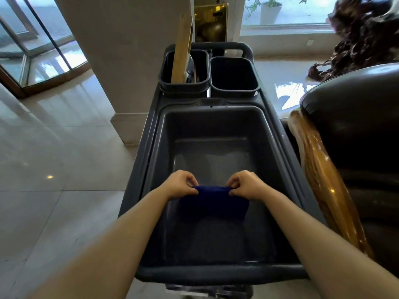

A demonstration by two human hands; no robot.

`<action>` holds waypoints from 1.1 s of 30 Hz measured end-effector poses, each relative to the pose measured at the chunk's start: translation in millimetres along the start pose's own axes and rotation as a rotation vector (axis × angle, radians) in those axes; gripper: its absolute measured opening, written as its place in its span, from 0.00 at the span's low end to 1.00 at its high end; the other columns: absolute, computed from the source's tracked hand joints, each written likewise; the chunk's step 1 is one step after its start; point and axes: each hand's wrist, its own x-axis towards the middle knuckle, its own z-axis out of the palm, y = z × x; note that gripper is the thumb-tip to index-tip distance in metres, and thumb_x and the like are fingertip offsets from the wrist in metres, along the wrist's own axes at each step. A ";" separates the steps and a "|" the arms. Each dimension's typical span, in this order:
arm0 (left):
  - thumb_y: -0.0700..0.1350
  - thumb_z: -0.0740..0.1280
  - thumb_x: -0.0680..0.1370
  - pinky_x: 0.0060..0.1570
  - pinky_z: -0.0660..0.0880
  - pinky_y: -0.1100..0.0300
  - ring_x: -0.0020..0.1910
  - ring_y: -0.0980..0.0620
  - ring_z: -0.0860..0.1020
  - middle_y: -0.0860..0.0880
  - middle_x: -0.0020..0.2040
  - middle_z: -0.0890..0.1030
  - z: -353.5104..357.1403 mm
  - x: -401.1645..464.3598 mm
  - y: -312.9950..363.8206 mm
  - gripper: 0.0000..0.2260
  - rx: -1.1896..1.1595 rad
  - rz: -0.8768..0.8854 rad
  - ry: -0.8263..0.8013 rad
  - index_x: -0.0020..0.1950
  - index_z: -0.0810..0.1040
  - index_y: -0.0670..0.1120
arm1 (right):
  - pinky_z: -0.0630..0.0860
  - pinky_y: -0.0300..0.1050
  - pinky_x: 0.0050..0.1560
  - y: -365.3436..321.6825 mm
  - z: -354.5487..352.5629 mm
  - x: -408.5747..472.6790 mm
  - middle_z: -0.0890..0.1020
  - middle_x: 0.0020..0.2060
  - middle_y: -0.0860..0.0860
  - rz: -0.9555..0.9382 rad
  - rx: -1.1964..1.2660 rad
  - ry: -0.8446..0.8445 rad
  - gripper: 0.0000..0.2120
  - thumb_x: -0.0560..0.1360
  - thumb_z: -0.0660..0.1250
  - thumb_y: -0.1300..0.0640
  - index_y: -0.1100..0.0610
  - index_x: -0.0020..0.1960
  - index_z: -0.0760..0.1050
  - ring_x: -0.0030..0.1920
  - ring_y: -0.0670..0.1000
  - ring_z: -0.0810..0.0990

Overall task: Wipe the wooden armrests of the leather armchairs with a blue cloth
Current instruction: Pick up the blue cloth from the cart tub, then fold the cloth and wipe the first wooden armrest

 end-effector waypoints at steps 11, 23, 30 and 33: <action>0.36 0.71 0.69 0.29 0.73 0.70 0.33 0.60 0.80 0.51 0.35 0.83 -69.0 -39.0 131.1 0.08 -0.023 0.266 -0.038 0.39 0.81 0.49 | 0.78 0.41 0.47 -46.5 -128.0 -89.1 0.85 0.39 0.54 -0.152 0.019 0.273 0.09 0.66 0.72 0.63 0.56 0.45 0.83 0.39 0.48 0.82; 0.37 0.70 0.71 0.48 0.78 0.56 0.47 0.48 0.80 0.41 0.49 0.82 37.7 -66.1 314.0 0.09 0.010 0.386 0.010 0.51 0.80 0.41 | 0.70 0.32 0.42 68.1 -252.9 -227.2 0.82 0.38 0.46 -0.167 -0.107 0.441 0.10 0.67 0.73 0.60 0.54 0.48 0.82 0.40 0.40 0.78; 0.34 0.70 0.71 0.32 0.76 0.67 0.37 0.54 0.80 0.48 0.38 0.82 157.6 -41.4 379.4 0.07 -0.066 0.331 0.029 0.41 0.80 0.46 | 0.73 0.36 0.46 182.8 -293.7 -277.1 0.82 0.40 0.46 -0.144 -0.116 0.395 0.10 0.66 0.72 0.59 0.53 0.47 0.82 0.43 0.45 0.80; 0.33 0.69 0.70 0.34 0.76 0.65 0.37 0.52 0.79 0.47 0.38 0.82 201.7 -31.9 400.1 0.07 -0.086 0.311 0.028 0.40 0.80 0.46 | 0.72 0.33 0.42 227.7 -302.1 -288.8 0.81 0.37 0.44 -0.117 -0.096 0.376 0.09 0.66 0.72 0.60 0.53 0.46 0.82 0.42 0.44 0.79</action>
